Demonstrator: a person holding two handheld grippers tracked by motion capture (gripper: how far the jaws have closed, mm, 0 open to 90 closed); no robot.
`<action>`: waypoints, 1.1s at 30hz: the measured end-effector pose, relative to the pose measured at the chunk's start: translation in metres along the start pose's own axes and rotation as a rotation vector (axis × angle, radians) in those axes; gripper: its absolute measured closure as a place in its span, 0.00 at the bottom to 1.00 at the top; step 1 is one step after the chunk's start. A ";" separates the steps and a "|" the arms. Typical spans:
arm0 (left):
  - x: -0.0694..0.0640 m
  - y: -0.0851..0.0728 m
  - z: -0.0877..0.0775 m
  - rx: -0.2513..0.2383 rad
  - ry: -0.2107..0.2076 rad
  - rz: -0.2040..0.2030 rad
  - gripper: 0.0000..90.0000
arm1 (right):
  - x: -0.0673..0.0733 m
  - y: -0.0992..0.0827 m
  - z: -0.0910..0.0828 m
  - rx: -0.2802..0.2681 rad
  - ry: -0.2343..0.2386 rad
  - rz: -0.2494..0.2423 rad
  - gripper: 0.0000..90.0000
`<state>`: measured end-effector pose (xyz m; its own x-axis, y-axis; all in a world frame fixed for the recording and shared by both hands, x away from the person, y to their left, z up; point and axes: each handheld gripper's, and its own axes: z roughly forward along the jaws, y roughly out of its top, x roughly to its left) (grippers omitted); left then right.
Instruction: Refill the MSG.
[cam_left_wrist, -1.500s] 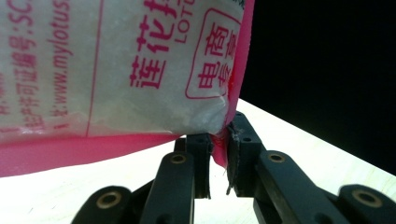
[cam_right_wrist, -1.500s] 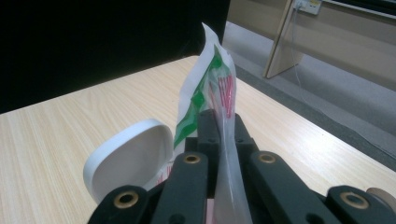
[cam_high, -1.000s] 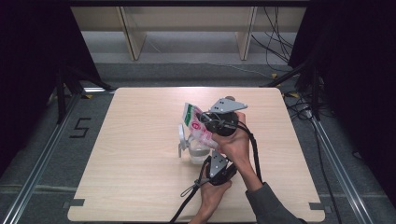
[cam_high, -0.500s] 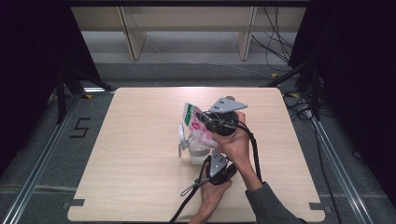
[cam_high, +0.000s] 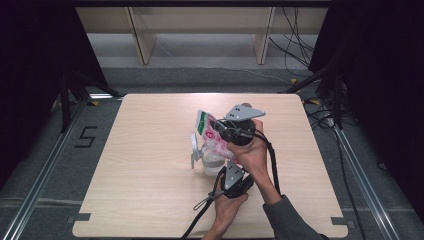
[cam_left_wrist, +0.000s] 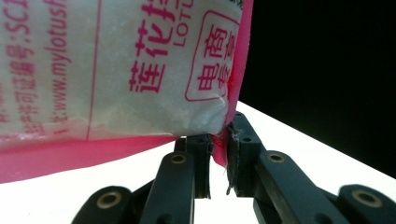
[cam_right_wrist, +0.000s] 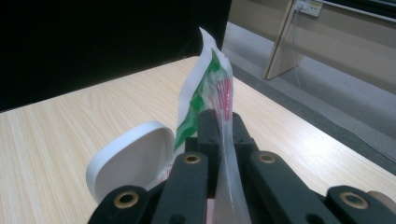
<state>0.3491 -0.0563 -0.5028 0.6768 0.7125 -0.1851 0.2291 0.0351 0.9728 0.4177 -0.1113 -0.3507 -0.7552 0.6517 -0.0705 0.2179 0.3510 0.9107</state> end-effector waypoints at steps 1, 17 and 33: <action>0.000 0.000 0.000 -0.002 -0.003 0.000 0.89 | 0.001 0.000 0.000 0.005 0.008 0.002 0.98; 0.001 0.000 0.000 -0.002 -0.003 0.002 0.89 | 0.001 0.000 0.000 0.000 -0.006 -0.005 0.98; 0.001 0.000 0.000 -0.004 -0.004 0.004 0.89 | 0.001 0.001 0.000 -0.003 -0.006 -0.005 0.98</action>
<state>0.3499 -0.0558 -0.5026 0.6804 0.7099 -0.1819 0.2239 0.0350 0.9740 0.4167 -0.1103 -0.3502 -0.7522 0.6543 -0.0776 0.2123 0.3522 0.9115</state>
